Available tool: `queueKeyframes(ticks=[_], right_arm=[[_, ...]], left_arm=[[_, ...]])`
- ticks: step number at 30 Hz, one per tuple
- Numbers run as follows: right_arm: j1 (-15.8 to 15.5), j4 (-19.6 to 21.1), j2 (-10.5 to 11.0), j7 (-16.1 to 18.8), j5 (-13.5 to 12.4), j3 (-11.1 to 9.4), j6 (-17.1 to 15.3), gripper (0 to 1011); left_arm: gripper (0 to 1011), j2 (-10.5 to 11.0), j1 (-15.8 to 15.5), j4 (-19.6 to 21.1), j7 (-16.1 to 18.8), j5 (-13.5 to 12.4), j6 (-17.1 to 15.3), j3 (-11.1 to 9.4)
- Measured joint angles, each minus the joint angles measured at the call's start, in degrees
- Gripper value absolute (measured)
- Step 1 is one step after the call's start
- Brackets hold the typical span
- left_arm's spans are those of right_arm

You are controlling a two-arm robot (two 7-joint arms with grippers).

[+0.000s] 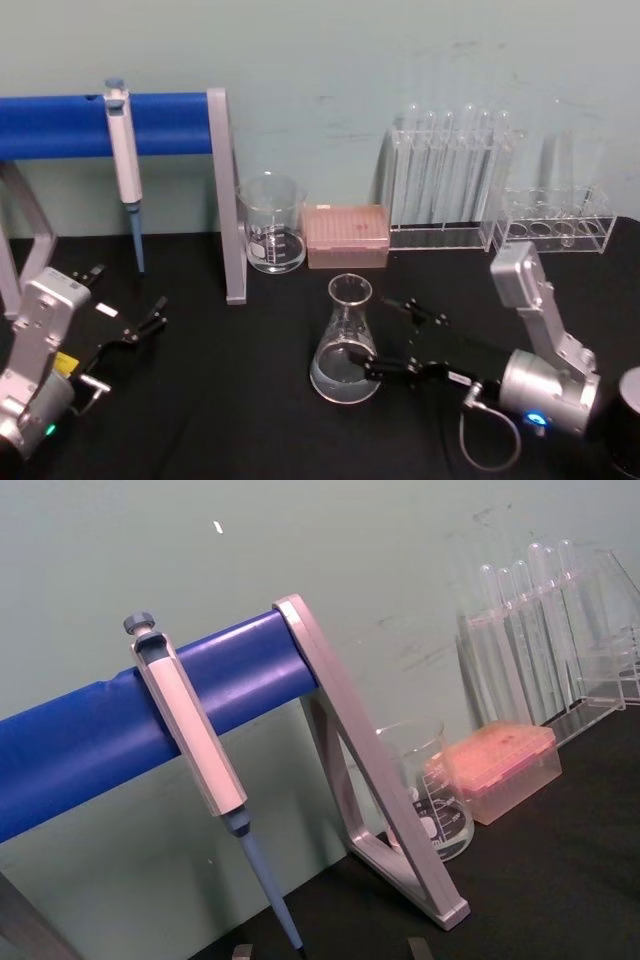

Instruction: Grasp the erlenmeyer flask with one hand, shake it three times, then place it back.

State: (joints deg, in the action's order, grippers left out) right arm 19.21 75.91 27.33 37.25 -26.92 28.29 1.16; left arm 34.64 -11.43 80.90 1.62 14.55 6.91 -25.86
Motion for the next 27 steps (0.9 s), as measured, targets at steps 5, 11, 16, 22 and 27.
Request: queueKeyframes(ticks=[5,11,16,22,27], right_arm=[[-2.29,2.51,2.42,-1.12,-0.77,-1.30,-1.20,1000],[-4.97,4.14,3.86,-5.95,-1.55,-4.59,-1.92,1000],[-6.45,3.94,2.85,-12.49,-1.55,-8.72,-1.93,1000],[-6.20,2.24,0.26,-18.23,-0.17,-11.57,-0.88,1000],[-4.80,0.10,-1.66,-20.31,1.50,-12.16,0.00,1000]], left_arm=[[1001,0.00,0.00,0.00,0.00,0.00,0.00,0.00],[1001,0.00,0.00,0.00,0.00,0.00,0.00,0.00],[1001,0.00,0.00,0.00,0.00,0.00,0.00,0.00],[1001,0.00,0.00,0.00,0.00,0.00,0.00,0.00],[1001,0.00,0.00,0.00,0.00,0.00,0.00,0.00]])
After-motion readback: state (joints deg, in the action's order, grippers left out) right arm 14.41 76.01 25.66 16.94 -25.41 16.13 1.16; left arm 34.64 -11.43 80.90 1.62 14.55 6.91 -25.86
